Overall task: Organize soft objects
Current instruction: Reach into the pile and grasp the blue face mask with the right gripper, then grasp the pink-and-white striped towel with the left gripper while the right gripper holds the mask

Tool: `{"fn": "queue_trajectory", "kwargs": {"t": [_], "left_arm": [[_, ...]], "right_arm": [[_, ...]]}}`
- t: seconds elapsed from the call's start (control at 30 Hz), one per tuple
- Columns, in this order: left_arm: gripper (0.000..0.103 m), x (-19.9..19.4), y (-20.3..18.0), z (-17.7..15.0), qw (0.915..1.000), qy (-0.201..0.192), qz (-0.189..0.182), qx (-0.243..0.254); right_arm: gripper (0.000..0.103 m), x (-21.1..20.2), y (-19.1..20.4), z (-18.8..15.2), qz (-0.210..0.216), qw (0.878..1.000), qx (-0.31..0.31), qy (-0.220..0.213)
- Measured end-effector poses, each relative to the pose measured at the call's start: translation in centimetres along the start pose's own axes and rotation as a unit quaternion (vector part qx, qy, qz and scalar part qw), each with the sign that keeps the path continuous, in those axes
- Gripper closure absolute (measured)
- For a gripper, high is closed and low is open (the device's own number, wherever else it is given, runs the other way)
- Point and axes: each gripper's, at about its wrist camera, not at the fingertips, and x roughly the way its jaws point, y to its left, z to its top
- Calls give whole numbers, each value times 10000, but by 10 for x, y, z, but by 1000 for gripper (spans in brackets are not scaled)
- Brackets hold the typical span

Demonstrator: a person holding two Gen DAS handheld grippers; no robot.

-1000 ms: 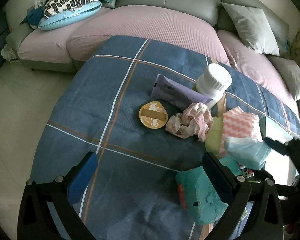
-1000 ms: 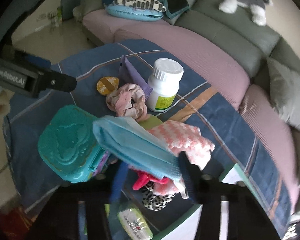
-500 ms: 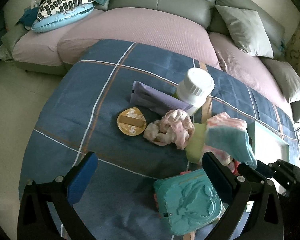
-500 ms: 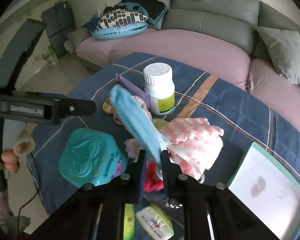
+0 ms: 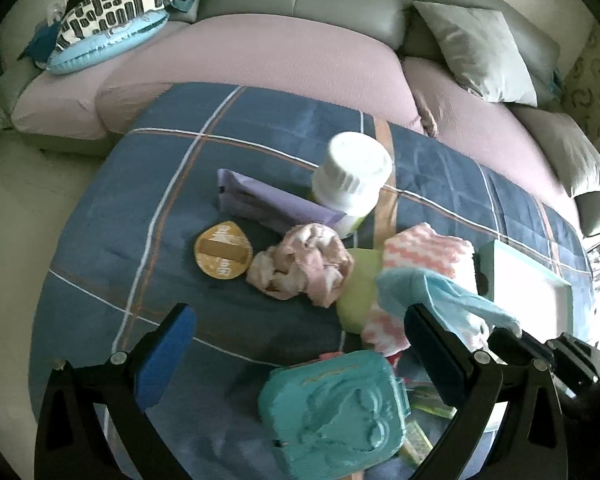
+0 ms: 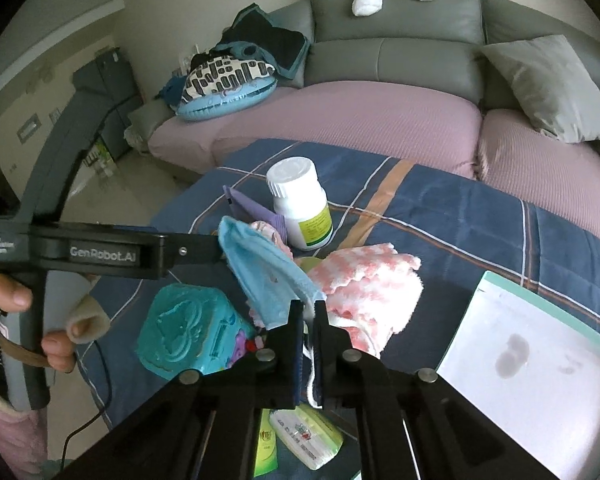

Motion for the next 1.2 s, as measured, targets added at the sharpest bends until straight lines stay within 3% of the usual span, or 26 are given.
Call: {"fn": "queue_trajectory", "kwargs": {"t": [0.2,0.67,0.87,1.2], "left_arm": [[0,4,-2,1,9999,87,-95,-79],[0,0,-26,7,9997,81,-202,72],[0,7,-57,15,9987,148,-238,424],[1,55,-124,23,9910,654,-126,1158]], "right_arm": [[101,-6,-3,-3,-87,9999,22,-77],[101,-83,-27,2,-483,9938,324,-945],[101,-118,-51,-3,-866,9865,557,-1273],[101,-157,-94,-21,-1384,9732,1073,-1491]]}}
